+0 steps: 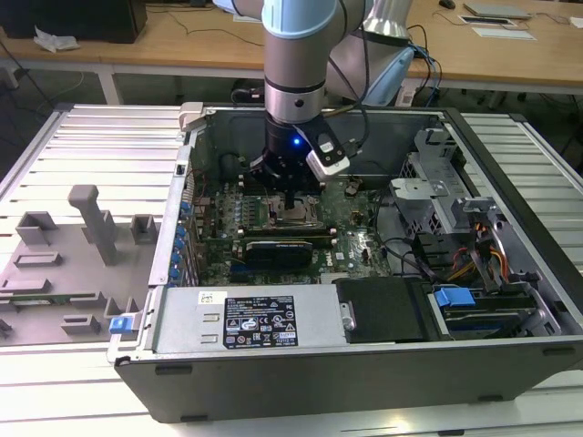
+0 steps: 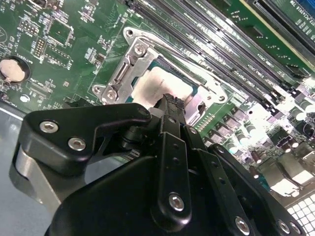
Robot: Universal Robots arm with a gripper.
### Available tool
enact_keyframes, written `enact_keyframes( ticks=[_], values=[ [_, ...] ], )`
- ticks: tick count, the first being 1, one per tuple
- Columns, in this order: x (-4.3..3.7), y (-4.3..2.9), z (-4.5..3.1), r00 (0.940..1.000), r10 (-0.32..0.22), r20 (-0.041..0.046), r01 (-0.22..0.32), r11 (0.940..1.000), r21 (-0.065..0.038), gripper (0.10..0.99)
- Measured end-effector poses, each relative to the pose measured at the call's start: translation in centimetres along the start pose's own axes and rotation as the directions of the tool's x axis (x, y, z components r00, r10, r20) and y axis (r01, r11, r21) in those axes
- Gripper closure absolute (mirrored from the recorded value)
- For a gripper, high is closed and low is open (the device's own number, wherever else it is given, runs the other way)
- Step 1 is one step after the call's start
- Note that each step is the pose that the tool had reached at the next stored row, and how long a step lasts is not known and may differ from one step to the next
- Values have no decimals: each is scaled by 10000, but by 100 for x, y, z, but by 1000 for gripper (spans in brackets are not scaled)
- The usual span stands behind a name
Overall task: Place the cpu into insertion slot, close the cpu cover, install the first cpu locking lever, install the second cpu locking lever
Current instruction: 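Close the cpu cover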
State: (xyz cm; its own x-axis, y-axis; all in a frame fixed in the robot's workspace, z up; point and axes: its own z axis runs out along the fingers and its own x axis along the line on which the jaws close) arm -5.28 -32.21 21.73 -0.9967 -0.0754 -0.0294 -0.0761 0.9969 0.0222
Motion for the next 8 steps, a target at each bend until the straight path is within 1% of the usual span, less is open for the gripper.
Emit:
enact_keyframes(
  ticks=[3,6,7,8],
  values=[
    [29,3,1,9999,-124,-2,124,9999,-4,980],
    [35,3,1,9986,-531,-12,531,9986,-14,980],
    [45,4,3,9976,-686,-14,686,9976,-19,980],
    [59,3,2,9973,-730,-17,730,9973,-18,980]
  ],
)
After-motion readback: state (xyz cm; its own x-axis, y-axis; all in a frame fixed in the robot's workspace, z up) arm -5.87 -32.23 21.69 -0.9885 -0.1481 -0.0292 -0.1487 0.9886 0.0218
